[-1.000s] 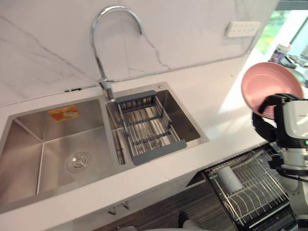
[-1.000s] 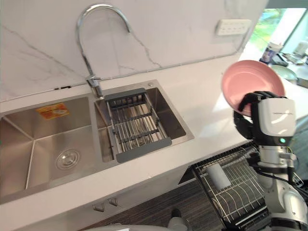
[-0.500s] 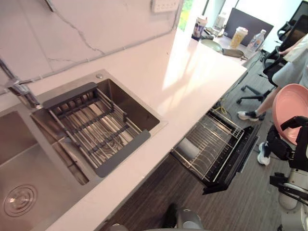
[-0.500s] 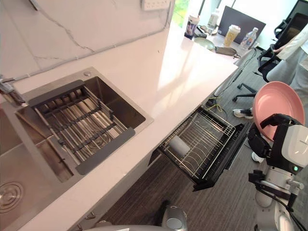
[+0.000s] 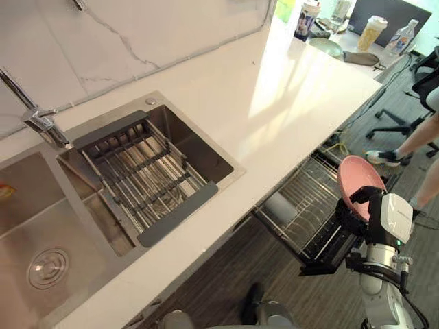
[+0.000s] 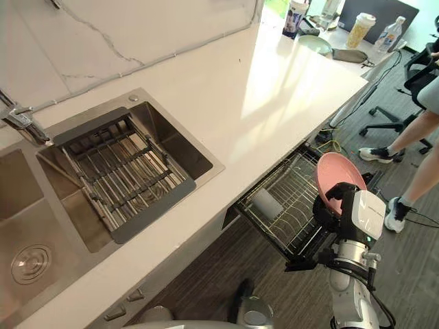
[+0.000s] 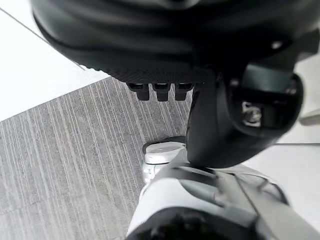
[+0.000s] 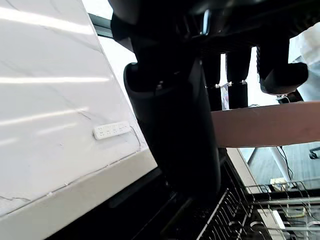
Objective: Walk over to the sink, pick up the cup, carry it to the dishwasher, place the cup inside the dishwasher, then close the dishwasher door
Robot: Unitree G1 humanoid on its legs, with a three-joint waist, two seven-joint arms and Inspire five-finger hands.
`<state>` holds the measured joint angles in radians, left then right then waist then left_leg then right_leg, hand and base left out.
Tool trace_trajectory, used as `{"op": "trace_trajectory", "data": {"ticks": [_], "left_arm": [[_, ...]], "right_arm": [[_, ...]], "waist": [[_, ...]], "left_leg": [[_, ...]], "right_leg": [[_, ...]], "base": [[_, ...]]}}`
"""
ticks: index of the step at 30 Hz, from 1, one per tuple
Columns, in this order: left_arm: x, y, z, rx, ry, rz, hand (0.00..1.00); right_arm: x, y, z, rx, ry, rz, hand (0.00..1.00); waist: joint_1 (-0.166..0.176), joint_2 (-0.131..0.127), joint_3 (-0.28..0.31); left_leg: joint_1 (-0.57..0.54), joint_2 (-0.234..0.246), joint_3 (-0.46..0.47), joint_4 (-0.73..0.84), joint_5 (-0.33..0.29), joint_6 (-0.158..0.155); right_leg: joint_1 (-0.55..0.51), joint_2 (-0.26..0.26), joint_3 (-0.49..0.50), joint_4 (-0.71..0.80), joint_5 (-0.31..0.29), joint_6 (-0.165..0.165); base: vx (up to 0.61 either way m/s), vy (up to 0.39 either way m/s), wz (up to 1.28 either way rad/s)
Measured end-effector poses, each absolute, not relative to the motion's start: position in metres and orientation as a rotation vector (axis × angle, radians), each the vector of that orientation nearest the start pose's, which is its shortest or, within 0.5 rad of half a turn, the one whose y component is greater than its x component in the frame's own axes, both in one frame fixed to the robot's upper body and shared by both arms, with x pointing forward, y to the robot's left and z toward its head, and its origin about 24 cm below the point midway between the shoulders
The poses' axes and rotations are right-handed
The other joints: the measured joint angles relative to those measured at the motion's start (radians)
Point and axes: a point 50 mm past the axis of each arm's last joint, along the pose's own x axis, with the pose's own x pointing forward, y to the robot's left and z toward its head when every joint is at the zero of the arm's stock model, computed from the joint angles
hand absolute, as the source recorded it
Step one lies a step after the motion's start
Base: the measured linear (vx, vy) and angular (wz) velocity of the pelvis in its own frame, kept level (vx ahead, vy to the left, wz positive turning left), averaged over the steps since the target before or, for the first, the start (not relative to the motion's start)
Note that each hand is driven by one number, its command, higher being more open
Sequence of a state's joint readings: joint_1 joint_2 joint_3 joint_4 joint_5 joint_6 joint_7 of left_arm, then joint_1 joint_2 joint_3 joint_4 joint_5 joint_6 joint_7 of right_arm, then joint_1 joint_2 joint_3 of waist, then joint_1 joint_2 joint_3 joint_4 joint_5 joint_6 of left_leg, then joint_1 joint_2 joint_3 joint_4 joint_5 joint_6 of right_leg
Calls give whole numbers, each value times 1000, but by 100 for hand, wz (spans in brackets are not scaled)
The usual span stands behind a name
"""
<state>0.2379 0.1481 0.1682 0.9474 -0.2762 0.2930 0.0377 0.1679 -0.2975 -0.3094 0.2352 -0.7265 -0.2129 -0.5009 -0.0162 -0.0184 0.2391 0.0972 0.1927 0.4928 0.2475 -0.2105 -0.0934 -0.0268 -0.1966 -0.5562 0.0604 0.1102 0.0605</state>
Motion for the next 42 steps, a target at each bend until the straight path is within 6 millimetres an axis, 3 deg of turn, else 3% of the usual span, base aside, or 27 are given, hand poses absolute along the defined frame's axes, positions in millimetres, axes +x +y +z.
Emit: {"op": "trace_trajectory", "data": {"ticks": [7,11,15,18,21,27,28,30,33,38,42], "left_arm": [[26,218,-166,-257,1400,421,100],[31,212,-167,-282,1385,385,100],[45,205,-165,-297,1348,345,100],[58,199,-164,-346,1307,305,100],[64,192,-162,-369,1284,269,100],[75,188,-160,-389,1253,214,100],[76,188,-160,-389,1252,210,100],[77,186,-160,-408,1247,201,100],[79,185,-159,-421,1242,180,100],[80,183,-159,-415,1245,163,100],[80,182,-159,-417,1246,157,100]], "right_arm": [[187,-305,9,-988,150,-602,0],[201,-313,8,-922,218,-638,0],[224,-322,23,-893,203,-659,0],[246,-335,37,-859,230,-688,0],[256,-347,52,-874,222,-689,0],[281,-370,107,-970,141,-699,0],[283,-372,112,-973,138,-703,100],[291,-376,129,-997,124,-700,100],[296,-381,139,-1001,158,-710,100],[293,-392,128,-898,283,-769,100],[293,-391,130,-884,267,-771,100]], "waist": [[2,39,11],[2,70,31],[3,104,76],[4,144,129],[4,176,172],[-1,199,212],[-1,201,215],[0,210,221],[1,223,225],[1,231,228],[0,233,230]], "left_leg": [[-23,-30,-48,-56,51,8],[-54,-48,-74,-71,74,17],[-89,-69,-93,-82,98,31],[-122,-82,-113,-88,121,39],[-128,-92,-127,-100,132,43],[-185,-127,-124,-102,145,64],[-187,-131,-124,-102,146,65],[-197,-143,-128,-103,150,71],[-206,-155,-138,-107,156,80],[-211,-172,-152,-110,162,88],[-203,-178,-154,-114,164,92]], "right_leg": [[10,-8,-47,-48,29,-5],[-9,-25,-64,-48,37,-8],[-43,-45,-72,-34,42,-10],[-80,-61,-77,-10,42,-15],[-96,-72,-72,7,40,-17],[-193,-118,-26,68,37,-16],[-198,-122,-20,74,37,-16],[-219,-136,-7,91,36,-15],[-232,-152,-5,104,34,-12],[-238,-177,-5,127,28,-3],[-232,-183,-4,130,28,-1]], "base": [[-73,-26,21],[-85,6,17],[-72,24,15],[-43,12,15],[-68,19,6],[-63,50,-6],[-30,54,-1],[-34,44,-1],[-33,27,8],[-21,20,11],[-2,6,2]]}}
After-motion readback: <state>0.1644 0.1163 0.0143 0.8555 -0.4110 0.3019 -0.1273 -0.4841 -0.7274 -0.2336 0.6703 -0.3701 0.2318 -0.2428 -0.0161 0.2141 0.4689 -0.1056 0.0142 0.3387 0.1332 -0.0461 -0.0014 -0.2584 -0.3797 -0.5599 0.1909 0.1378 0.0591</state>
